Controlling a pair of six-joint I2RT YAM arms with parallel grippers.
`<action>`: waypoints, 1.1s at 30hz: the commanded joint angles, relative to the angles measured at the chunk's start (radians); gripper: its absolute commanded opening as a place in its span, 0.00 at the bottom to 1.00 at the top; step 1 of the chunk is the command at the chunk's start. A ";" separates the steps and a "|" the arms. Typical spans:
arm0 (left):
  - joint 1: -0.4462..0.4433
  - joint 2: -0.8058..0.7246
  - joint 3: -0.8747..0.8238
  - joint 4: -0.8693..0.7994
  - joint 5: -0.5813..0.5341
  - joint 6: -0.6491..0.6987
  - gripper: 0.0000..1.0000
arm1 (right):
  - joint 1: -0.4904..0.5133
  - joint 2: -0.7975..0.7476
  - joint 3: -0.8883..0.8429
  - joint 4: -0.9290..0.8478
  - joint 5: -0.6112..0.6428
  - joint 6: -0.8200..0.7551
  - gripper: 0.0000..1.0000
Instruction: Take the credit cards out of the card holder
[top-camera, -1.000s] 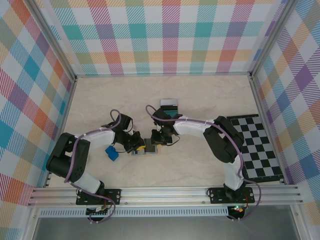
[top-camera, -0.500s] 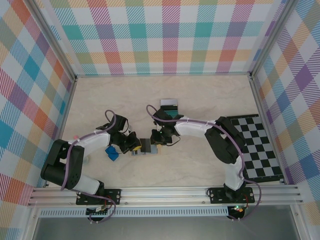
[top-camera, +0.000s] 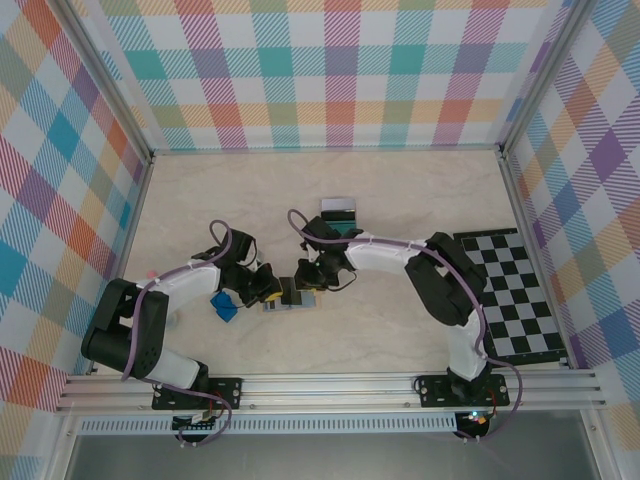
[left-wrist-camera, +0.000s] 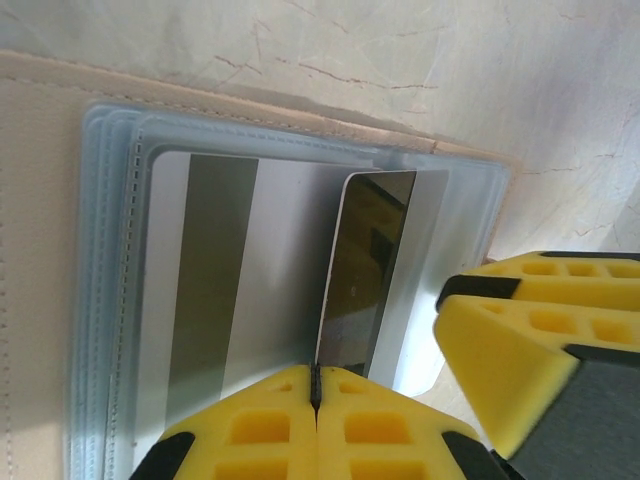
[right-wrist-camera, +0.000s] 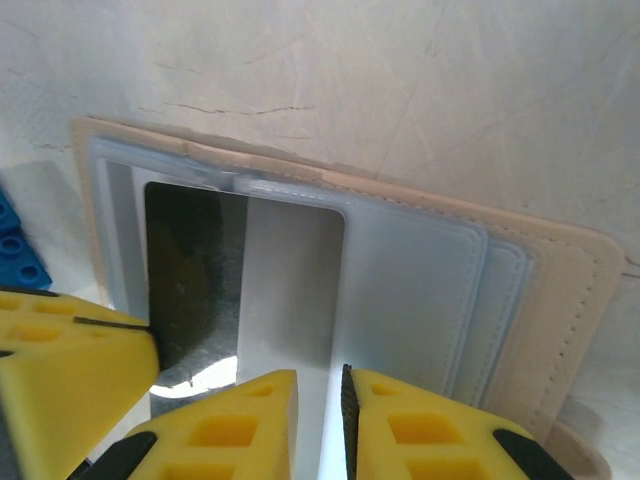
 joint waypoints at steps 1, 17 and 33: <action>0.011 0.007 -0.013 -0.005 0.009 -0.003 0.06 | 0.006 0.030 0.036 -0.033 -0.037 -0.015 0.21; 0.012 0.047 -0.032 0.124 0.103 -0.013 0.19 | 0.008 0.057 0.031 -0.015 -0.068 -0.015 0.21; 0.014 -0.197 0.112 -0.336 -0.215 0.152 0.01 | 0.001 -0.178 -0.079 0.049 0.063 -0.032 0.33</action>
